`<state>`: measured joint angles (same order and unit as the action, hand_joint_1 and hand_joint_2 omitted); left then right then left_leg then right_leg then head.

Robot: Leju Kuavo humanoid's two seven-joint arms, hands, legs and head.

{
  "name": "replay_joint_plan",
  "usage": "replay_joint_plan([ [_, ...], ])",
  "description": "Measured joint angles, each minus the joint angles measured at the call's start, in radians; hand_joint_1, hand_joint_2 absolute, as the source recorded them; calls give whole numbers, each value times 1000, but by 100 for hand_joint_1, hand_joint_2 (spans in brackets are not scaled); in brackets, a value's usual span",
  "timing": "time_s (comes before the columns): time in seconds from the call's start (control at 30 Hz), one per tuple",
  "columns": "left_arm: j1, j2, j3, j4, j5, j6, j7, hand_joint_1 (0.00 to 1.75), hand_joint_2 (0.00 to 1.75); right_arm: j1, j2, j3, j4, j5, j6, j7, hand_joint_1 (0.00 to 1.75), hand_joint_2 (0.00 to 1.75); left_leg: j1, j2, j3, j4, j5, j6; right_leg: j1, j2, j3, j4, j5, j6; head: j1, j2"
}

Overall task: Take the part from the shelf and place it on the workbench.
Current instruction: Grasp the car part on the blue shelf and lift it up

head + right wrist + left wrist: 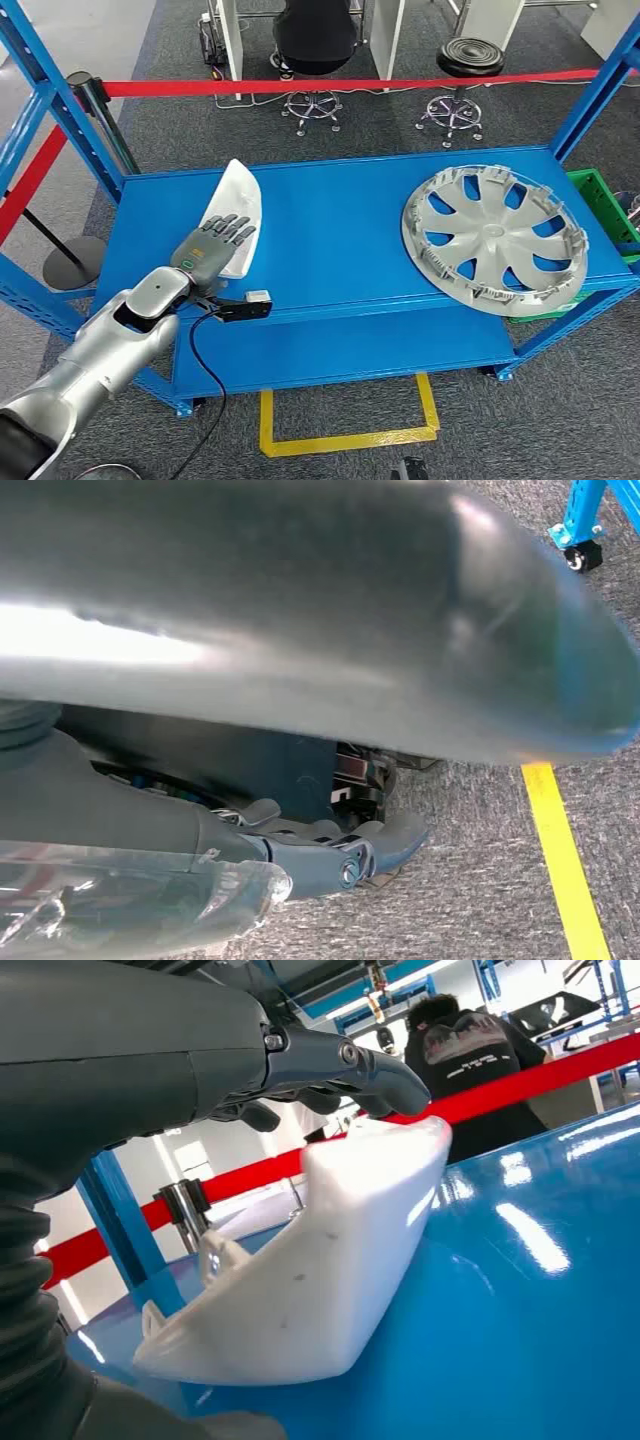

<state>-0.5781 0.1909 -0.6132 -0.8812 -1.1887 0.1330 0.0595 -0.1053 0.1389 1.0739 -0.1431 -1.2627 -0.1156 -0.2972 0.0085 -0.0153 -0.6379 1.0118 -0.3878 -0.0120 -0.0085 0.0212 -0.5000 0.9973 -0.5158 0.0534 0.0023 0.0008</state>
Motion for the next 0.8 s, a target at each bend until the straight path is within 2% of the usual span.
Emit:
replay_joint_plan([
  [0.2,-3,-2,-1,4,0,0,0,0,175,0,0,0,0,0,0,0,0,0,0,0,0,0,0,0,0,0,0,0,0,0,0,0],
  [0.23,-4,-2,-1,5,0,0,0,7,175,0,0,0,0,0,0,0,0,0,0,0,0,0,0,0,0,0,0,0,0,0,0,0],
  [0.33,-5,-2,-2,8,7,-3,0,137,175,0,0,0,0,0,0,-1,0,0,0,0,0,0,0,0,0,0,0,0,0,0,0,0],
  [0.37,-5,-2,-3,10,14,-6,0,175,175,0,0,0,0,0,0,-1,0,0,0,0,0,0,0,0,0,0,0,0,0,0,0,0],
  [0.8,1,-4,-4,11,109,-43,-28,175,175,3,0,0,0,-21,-4,-21,0,0,0,0,0,0,0,0,0,0,0,0,0,0,0,0],
])
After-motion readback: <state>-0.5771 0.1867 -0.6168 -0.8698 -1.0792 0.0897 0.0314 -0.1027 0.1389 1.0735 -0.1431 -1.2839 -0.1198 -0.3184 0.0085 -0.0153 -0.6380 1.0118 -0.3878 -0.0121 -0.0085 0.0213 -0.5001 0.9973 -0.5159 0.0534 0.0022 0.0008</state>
